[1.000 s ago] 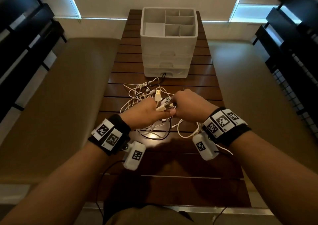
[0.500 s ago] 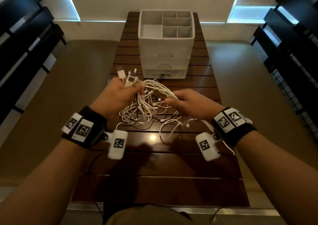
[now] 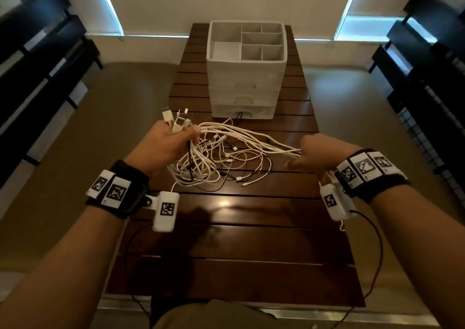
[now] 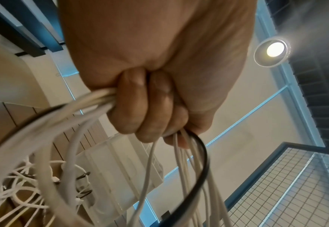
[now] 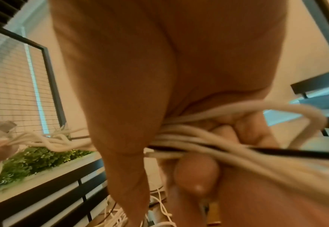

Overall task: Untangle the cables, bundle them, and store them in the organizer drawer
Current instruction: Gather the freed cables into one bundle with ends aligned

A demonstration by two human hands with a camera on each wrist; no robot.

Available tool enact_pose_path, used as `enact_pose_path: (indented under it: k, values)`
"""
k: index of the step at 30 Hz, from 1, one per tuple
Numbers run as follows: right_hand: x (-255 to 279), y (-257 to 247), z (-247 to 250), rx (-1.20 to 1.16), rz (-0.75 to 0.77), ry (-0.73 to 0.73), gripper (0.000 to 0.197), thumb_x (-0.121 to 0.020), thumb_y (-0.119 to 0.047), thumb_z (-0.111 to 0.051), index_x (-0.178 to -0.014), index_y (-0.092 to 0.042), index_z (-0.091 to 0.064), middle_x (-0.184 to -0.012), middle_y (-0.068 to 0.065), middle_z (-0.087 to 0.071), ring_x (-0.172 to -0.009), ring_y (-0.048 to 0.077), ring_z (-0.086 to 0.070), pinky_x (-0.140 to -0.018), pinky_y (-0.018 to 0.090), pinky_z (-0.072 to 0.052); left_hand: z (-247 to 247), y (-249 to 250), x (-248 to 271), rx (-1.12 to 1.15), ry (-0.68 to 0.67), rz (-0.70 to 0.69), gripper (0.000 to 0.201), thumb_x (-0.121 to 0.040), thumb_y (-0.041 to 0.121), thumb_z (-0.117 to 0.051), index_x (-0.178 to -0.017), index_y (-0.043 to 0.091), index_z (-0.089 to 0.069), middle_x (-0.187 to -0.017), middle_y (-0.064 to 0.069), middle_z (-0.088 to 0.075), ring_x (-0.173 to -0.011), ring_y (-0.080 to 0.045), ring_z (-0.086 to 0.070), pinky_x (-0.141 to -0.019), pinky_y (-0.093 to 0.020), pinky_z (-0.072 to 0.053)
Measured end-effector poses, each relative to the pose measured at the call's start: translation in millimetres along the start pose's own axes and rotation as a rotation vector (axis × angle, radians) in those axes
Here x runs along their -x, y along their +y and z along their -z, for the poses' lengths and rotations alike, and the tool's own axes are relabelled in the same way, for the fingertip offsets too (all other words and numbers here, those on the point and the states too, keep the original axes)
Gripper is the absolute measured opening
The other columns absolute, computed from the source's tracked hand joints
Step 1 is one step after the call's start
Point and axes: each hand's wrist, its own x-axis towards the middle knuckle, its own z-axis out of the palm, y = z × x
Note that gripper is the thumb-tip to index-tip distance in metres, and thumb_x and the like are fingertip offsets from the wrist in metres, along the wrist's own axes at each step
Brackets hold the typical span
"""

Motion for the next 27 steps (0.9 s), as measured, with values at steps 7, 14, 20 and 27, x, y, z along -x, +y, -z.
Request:
enact_pose_path:
  k: [7, 14, 20, 27]
  values:
    - [-2.8, -15.5, -15.9, -0.299, 0.104, 0.136, 0.052, -0.102, -0.047, -0.059, -0.059, -0.019, -0.059, -0.057, -0.002, -0.059, -0.053, 0.014, -0.056, -0.055, 0.031, -0.043, 5.5, -10.1, -2.1, 0.023, -0.014, 0.125, 0.034, -0.105, 0.024, -0.060, -0.089, -0.005, -0.068, -0.051, 0.007, -0.036, -0.040, -0.007, -0.027, -0.041, -0.021, -0.023]
    - [7.0, -35.3, -14.1, -0.006, 0.125, -0.022, 0.040, -0.107, -0.042, -0.053, -0.072, -0.023, -0.046, -0.082, 0.002, -0.054, -0.066, 0.014, -0.047, -0.058, 0.030, -0.036, 1.4, -15.5, 1.7, -0.389, -0.205, 0.320, 0.046, -0.093, 0.051, -0.072, -0.071, 0.014, -0.056, -0.047, 0.010, -0.044, -0.037, -0.003, -0.036, -0.042, -0.021, -0.032]
    - [21.7, -65.9, 5.9, 0.094, 0.227, 0.045, 0.034, -0.107, -0.032, -0.052, -0.076, -0.019, -0.046, -0.073, -0.003, -0.042, -0.068, 0.020, -0.045, -0.056, 0.030, -0.032, -23.7, 22.4, 14.0, -0.086, -0.188, -0.069, 0.050, -0.089, 0.048, -0.070, -0.137, 0.037, -0.064, -0.057, 0.015, -0.042, -0.053, -0.003, -0.037, -0.055, -0.015, -0.034]
    - [7.7, -42.0, -7.9, 0.058, 0.133, 0.009, 0.031, -0.105, -0.035, -0.056, -0.081, -0.015, -0.056, -0.083, 0.002, -0.056, -0.079, 0.025, -0.053, -0.072, 0.037, -0.047, -48.2, 32.7, 11.9, -0.079, -0.334, -0.177, 0.035, -0.097, 0.022, -0.074, -0.131, 0.021, -0.071, -0.084, 0.013, -0.075, -0.079, -0.001, -0.070, -0.079, -0.013, -0.048]
